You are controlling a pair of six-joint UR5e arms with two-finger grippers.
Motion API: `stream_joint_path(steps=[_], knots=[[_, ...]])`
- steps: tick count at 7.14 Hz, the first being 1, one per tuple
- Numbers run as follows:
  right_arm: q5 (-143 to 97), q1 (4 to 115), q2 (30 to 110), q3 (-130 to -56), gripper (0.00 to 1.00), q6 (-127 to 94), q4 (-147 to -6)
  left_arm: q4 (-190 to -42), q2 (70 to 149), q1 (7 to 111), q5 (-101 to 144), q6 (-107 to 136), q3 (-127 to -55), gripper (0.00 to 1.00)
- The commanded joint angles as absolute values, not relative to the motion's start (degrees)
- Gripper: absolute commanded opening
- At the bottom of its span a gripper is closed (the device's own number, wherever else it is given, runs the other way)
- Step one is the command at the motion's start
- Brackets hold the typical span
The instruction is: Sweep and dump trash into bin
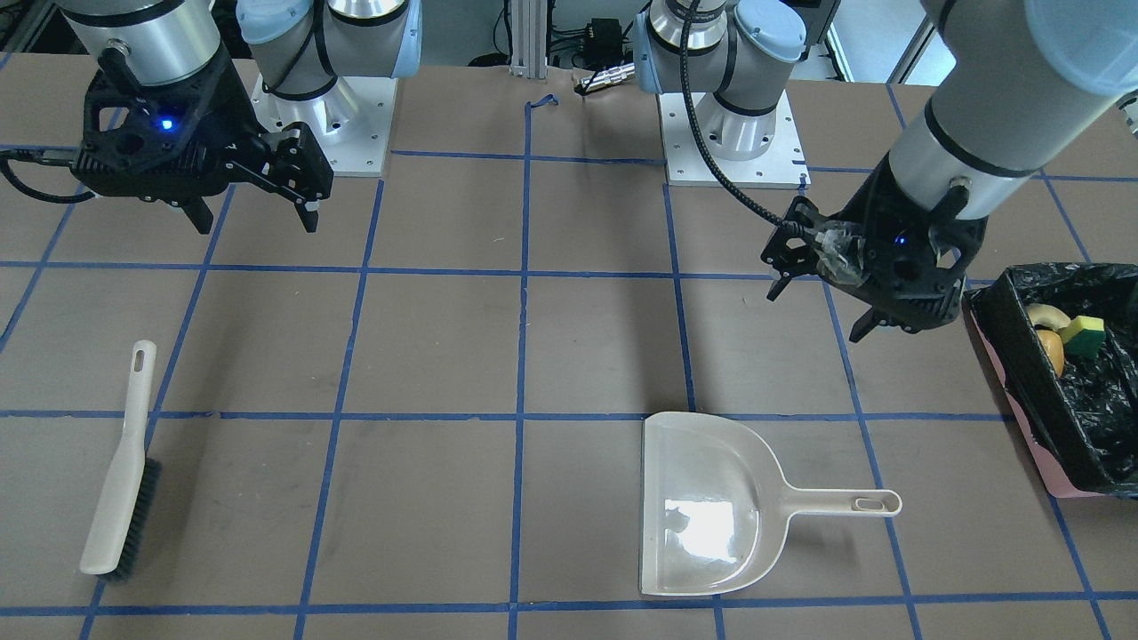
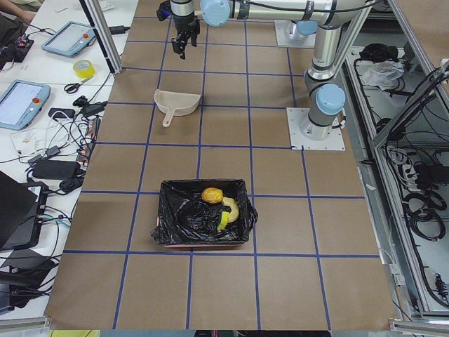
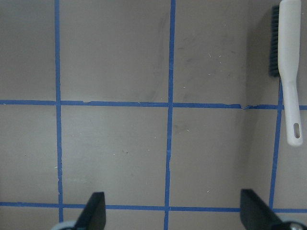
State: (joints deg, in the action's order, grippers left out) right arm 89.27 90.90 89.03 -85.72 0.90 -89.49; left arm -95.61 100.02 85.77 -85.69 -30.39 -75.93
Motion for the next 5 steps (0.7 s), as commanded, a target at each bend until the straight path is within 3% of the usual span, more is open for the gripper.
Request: stream_joint_path(steps=[1,2,5], knots=[[89.21,90.88,89.03,-85.78,1.00,0.97,-89.47,-101.33,95.47,85.78,-85.52,-24.01,-78.55,0.82],[89.21,90.97,89.03,-85.78,1.00,0.97,-89.47,-101.16,93.97,85.69,-85.60,-20.77,-80.31,0.77],[89.21,90.97,89.21,-86.04,1.00,0.88,-89.56,-98.90,92.55,85.17,-86.31,-13.80,-80.95,0.97]])
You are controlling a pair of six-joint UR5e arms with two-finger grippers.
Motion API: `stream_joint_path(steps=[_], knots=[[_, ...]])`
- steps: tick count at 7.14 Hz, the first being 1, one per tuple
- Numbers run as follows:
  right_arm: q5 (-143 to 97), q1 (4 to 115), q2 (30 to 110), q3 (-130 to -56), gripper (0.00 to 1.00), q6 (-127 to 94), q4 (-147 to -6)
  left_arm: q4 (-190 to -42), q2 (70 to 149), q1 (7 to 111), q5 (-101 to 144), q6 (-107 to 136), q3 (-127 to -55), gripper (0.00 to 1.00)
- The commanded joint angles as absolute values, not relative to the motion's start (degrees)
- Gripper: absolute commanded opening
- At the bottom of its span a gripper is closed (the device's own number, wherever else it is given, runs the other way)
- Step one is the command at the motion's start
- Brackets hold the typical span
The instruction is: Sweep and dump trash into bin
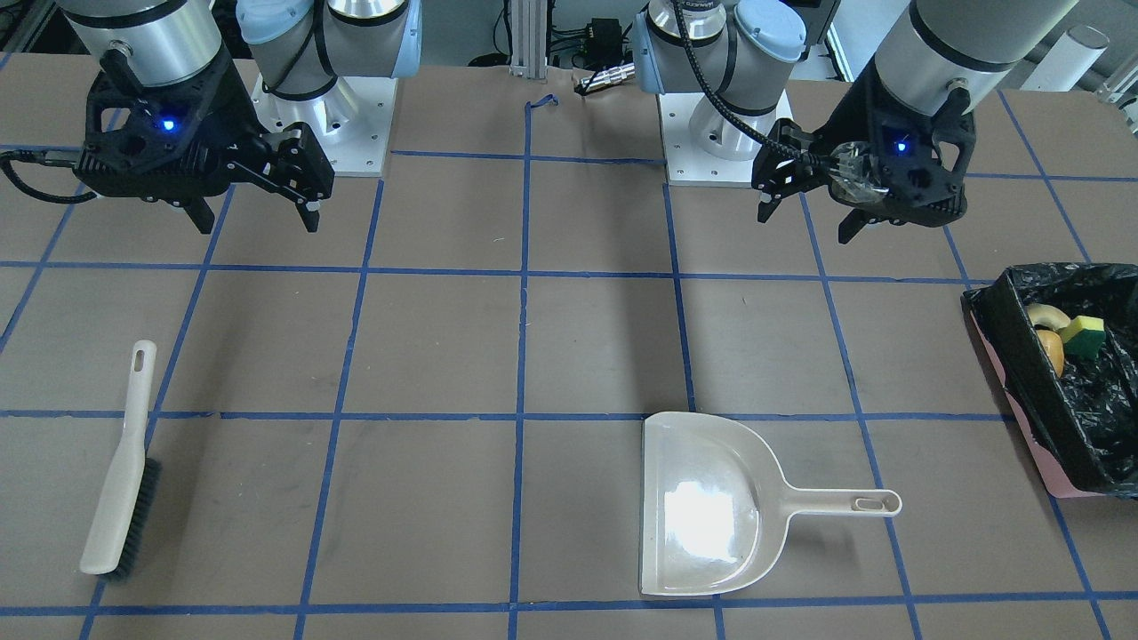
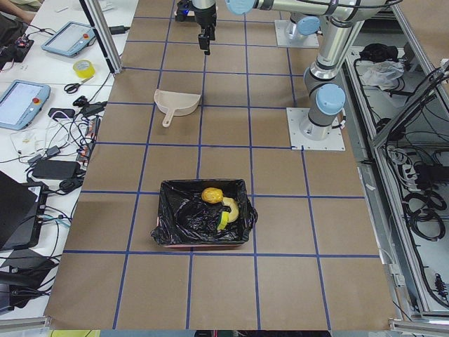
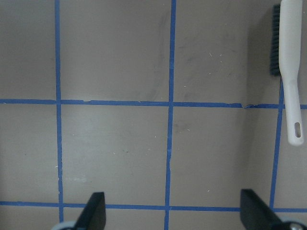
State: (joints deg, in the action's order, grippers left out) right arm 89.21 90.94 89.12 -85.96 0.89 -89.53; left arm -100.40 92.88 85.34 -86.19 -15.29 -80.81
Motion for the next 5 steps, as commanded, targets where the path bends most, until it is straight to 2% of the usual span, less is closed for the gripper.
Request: stream_joint_path(steps=[1,5], knots=[[89.21,90.88,89.12,-86.04,1.00,0.88,-89.56,-98.53,92.20,85.17,-86.40,-13.80,-81.03,1.00],[89.21,90.88,89.12,-86.13,1.00,0.79,-89.74,-98.35,91.93,84.46,-88.40,-11.62,-80.95,1.00]])
